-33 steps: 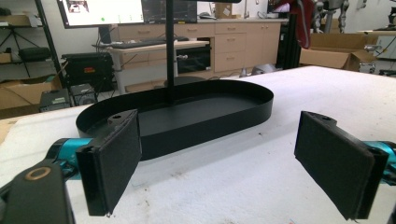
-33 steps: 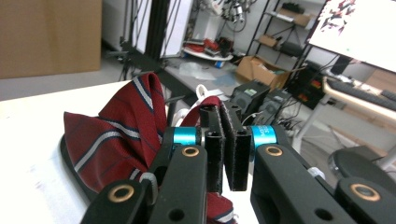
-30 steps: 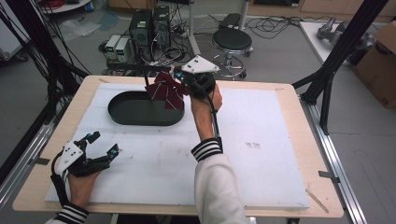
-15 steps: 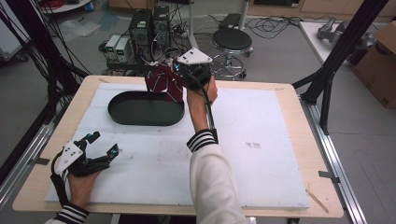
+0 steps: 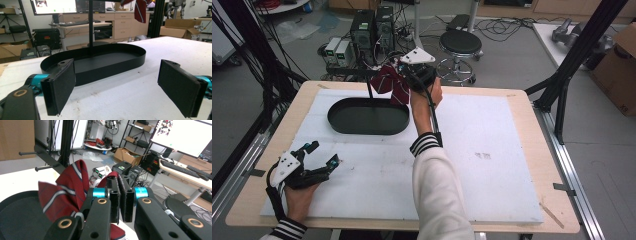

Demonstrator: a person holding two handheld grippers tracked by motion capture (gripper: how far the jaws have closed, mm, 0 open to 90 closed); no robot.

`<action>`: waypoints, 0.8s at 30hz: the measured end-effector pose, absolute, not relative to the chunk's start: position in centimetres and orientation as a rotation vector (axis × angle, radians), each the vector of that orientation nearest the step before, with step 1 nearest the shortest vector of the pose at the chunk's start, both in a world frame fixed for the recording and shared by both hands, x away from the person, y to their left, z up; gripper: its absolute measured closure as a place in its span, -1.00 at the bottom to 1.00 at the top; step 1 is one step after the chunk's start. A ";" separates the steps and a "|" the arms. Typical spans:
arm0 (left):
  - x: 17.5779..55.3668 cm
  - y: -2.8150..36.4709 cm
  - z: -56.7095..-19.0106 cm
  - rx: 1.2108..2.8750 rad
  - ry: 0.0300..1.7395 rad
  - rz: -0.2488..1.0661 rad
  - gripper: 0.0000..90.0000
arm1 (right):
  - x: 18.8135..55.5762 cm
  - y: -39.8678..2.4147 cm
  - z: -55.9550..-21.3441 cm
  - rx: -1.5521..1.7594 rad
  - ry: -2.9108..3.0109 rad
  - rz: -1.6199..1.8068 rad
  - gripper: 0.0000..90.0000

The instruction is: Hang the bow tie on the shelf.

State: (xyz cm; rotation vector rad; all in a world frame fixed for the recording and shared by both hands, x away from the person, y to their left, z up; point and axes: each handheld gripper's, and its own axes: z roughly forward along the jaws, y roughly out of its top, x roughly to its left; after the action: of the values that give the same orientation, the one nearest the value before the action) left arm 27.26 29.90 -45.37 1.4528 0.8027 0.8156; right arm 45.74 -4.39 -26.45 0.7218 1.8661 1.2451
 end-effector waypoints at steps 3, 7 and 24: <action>27.3 29.9 -45.4 1.454 0.802 0.815 -0.66 | 46.0 -4.0 -26.8 0.717 1.881 1.247 0.95; 27.2 29.9 -45.4 1.451 0.803 0.813 -0.66 | 46.3 -3.3 -27.3 0.714 1.897 1.246 0.95; 27.2 29.9 -45.4 1.448 0.799 0.816 -0.66 | 46.5 -1.5 -28.2 0.683 1.999 1.219 0.95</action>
State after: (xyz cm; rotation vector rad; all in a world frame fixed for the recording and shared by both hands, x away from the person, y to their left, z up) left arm 27.19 29.91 -45.39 1.4475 0.7991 0.8164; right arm 46.50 -1.49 -28.20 0.6827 1.9989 1.2186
